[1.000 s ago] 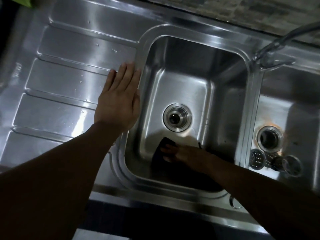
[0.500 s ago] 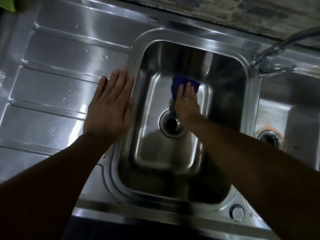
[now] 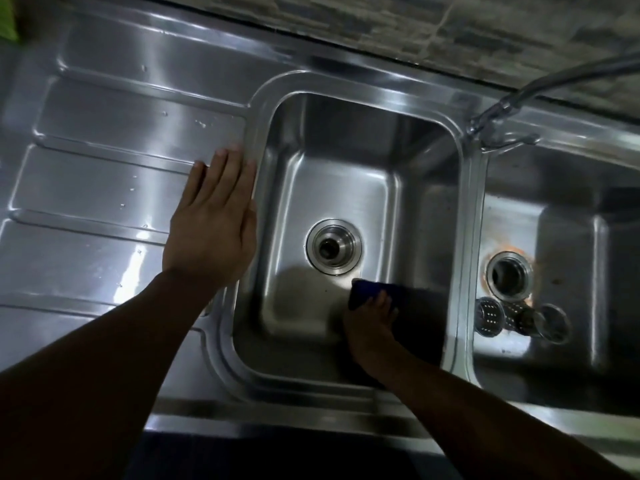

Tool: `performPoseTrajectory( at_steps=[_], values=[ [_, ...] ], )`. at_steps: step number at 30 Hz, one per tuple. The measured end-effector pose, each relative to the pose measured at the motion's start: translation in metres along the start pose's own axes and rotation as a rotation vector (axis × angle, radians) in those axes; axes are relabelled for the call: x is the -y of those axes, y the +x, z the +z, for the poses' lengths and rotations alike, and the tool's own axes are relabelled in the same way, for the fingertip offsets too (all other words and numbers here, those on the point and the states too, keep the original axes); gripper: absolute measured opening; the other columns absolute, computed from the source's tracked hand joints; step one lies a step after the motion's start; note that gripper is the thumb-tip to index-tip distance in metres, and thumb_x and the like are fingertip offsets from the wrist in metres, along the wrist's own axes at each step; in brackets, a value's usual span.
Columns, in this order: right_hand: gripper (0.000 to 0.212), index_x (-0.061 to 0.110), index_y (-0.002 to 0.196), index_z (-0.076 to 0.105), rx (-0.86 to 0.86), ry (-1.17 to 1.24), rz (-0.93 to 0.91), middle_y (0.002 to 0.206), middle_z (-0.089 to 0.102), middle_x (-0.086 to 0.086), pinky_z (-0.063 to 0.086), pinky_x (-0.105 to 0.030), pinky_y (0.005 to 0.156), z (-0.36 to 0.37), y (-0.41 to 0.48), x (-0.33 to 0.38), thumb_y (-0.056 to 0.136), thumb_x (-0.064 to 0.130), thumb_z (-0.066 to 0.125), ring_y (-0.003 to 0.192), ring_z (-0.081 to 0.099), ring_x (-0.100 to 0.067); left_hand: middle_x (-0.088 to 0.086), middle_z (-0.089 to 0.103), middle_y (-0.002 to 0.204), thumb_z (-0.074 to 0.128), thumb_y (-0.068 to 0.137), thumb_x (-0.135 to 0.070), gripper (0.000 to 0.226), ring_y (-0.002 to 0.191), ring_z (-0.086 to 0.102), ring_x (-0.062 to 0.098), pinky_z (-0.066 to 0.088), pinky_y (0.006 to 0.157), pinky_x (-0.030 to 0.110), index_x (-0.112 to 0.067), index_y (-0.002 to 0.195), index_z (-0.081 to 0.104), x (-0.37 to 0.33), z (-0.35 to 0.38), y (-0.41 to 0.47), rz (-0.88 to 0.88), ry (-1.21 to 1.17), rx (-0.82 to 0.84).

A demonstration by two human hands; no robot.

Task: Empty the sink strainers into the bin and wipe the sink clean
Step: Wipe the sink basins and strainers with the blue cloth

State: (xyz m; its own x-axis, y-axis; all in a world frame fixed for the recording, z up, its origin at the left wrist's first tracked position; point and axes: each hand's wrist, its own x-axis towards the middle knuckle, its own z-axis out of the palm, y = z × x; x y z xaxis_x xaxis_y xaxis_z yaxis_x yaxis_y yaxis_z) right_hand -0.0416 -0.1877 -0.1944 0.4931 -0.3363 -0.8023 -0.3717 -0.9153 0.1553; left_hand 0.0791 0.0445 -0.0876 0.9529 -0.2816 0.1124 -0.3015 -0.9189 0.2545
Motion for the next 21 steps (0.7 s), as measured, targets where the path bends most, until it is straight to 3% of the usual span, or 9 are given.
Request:
performPoseTrajectory(
  at_steps=[1, 3, 5, 7, 9, 10, 13, 18, 21],
  values=[
    [0.05, -0.01, 0.148, 0.029, -0.079, 0.034, 0.01, 0.156, 0.014, -0.037, 0.014, -0.056, 0.119, -0.001, -0.002, 0.004, 0.101, 0.01, 0.028, 0.148, 0.014, -0.047, 0.016, 0.026, 0.164, 0.03, 0.105, -0.026, 0.054, 0.155, 0.017, 0.029, 0.016, 0.126, 0.051, -0.006, 0.155, 0.031, 0.0, 0.001, 0.0, 0.005, 0.0, -0.008],
    [0.049, -0.012, 0.123, 0.061, -0.221, -0.003, -0.024, 0.132, 0.053, -0.038, 0.046, -0.051, 0.103, -0.013, -0.001, 0.009, 0.09, 0.005, 0.031, 0.127, 0.053, -0.045, 0.016, 0.027, 0.164, 0.031, 0.105, -0.026, 0.054, 0.155, 0.019, 0.029, 0.017, 0.125, 0.051, -0.006, 0.155, 0.031, 0.002, 0.004, 0.0, 0.006, 0.006, -0.026],
    [0.047, -0.009, 0.11, 0.071, -0.311, -0.112, -0.089, 0.116, 0.065, -0.034, 0.056, -0.05, 0.088, -0.039, 0.016, 0.011, 0.084, 0.005, 0.034, 0.109, 0.066, -0.043, 0.016, 0.027, 0.164, 0.032, 0.105, -0.026, 0.054, 0.155, 0.019, 0.028, 0.018, 0.125, 0.051, -0.006, 0.155, 0.031, 0.002, 0.006, 0.0, 0.007, 0.004, -0.036],
    [0.044, -0.014, 0.134, 0.049, -0.401, -0.177, -0.142, 0.137, 0.045, -0.042, 0.042, -0.056, 0.106, -0.083, 0.048, 0.02, 0.095, 0.001, 0.036, 0.131, 0.046, -0.051, 0.015, 0.027, 0.164, 0.031, 0.105, -0.027, 0.054, 0.155, 0.018, 0.028, 0.018, 0.125, 0.052, -0.008, 0.156, 0.03, 0.004, 0.008, -0.001, 0.008, 0.0, -0.041],
    [0.059, -0.013, 0.149, 0.017, -0.442, -0.124, -0.193, 0.154, 0.014, -0.041, 0.02, -0.057, 0.118, -0.12, 0.093, 0.024, 0.099, 0.004, 0.044, 0.145, 0.016, -0.052, 0.014, 0.025, 0.165, 0.029, 0.105, -0.029, 0.055, 0.155, 0.016, 0.026, 0.017, 0.125, 0.051, -0.009, 0.157, 0.028, 0.006, 0.009, -0.001, 0.008, 0.003, -0.035],
    [0.068, -0.01, 0.151, 0.011, -0.446, -0.12, -0.212, 0.156, 0.007, -0.039, 0.016, -0.056, 0.119, -0.136, 0.105, 0.028, 0.097, 0.007, 0.049, 0.147, 0.011, -0.05, 0.013, 0.025, 0.165, 0.028, 0.105, -0.03, 0.055, 0.156, 0.016, 0.026, 0.017, 0.125, 0.051, -0.01, 0.157, 0.027, 0.006, 0.01, -0.001, 0.004, 0.002, -0.031],
    [0.075, -0.005, 0.153, 0.015, -0.452, -0.004, -0.296, 0.158, 0.004, -0.035, 0.016, -0.05, 0.121, -0.159, 0.108, 0.051, 0.092, 0.015, 0.054, 0.149, 0.009, -0.046, 0.012, 0.023, 0.166, 0.026, 0.106, -0.032, 0.056, 0.156, 0.014, 0.025, 0.017, 0.126, 0.051, -0.011, 0.158, 0.025, 0.004, 0.009, 0.0, -0.003, -0.001, -0.02],
    [0.064, 0.0, 0.154, 0.02, -0.35, 0.24, -0.718, 0.164, 0.01, -0.018, 0.017, -0.044, 0.124, -0.11, 0.051, 0.113, 0.098, 0.01, 0.048, 0.152, 0.011, -0.033, 0.014, 0.021, 0.166, 0.022, 0.105, -0.032, 0.057, 0.156, 0.013, 0.026, 0.015, 0.126, 0.05, -0.009, 0.157, 0.026, 0.001, 0.004, 0.0, -0.01, 0.032, 0.024],
    [0.057, -0.004, 0.153, 0.018, -0.294, 0.296, -0.765, 0.163, 0.015, -0.019, 0.014, -0.027, 0.123, -0.065, 0.014, 0.114, 0.102, 0.007, 0.041, 0.15, 0.018, -0.031, 0.015, 0.022, 0.165, 0.022, 0.104, -0.032, 0.058, 0.156, 0.014, 0.028, 0.016, 0.126, 0.051, -0.007, 0.157, 0.026, -0.001, 0.003, 0.001, 0.002, 0.04, 0.034]
  ],
)
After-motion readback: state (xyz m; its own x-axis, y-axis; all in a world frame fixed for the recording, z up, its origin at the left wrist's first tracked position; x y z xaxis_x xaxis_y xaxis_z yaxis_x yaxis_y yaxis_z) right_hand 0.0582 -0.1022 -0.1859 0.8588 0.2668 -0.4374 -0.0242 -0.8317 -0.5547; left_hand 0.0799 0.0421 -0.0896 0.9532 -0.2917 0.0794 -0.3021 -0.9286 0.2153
